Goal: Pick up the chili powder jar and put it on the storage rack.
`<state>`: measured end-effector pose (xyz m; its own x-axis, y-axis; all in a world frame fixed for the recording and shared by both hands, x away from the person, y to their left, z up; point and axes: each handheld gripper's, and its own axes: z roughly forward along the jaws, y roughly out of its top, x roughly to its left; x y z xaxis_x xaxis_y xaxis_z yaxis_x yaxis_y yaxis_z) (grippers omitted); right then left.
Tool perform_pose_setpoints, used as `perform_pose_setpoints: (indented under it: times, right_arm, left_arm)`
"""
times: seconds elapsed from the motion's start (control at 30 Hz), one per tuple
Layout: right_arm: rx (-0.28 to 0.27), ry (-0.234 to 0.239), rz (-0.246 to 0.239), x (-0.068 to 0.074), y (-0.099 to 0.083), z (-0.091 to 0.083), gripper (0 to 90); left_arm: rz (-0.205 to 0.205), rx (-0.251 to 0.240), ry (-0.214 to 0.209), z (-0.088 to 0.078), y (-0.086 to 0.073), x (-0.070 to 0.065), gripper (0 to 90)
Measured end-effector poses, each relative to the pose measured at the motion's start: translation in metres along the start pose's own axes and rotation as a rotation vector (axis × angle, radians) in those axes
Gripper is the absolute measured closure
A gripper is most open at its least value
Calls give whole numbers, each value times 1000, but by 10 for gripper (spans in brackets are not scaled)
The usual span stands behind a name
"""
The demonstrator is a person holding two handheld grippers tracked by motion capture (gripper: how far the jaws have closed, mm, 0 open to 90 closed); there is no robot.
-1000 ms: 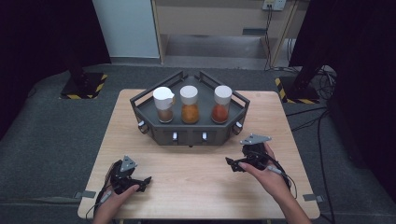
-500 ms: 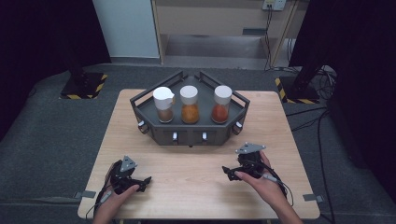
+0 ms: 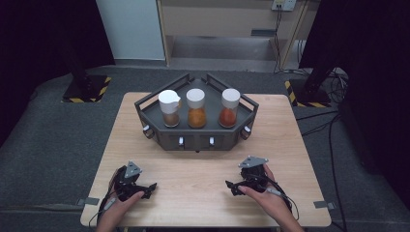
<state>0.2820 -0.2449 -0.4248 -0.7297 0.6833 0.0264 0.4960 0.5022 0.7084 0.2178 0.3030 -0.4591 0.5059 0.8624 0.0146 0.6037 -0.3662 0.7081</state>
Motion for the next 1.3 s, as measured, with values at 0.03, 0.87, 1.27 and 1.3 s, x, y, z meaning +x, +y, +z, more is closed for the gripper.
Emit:
perform_pose_setpoints:
  times: [0.03,0.87,1.27,1.3]
  right_arm:
    - [0,0,2,1,-1,1,39]
    - [-4,-15,-8,21,-25,27,14]
    - [-24,-22,-3,23,-30,27,8]
    - [-24,-22,-2,23,-30,27,9]
  left_arm:
    - [0,0,0,0,0,0,0]
    - [-1,-1,2,0,0,-1,0]
    - [-3,-1,4,0,0,-1,0]
    - [-3,-1,4,0,0,-1,0]
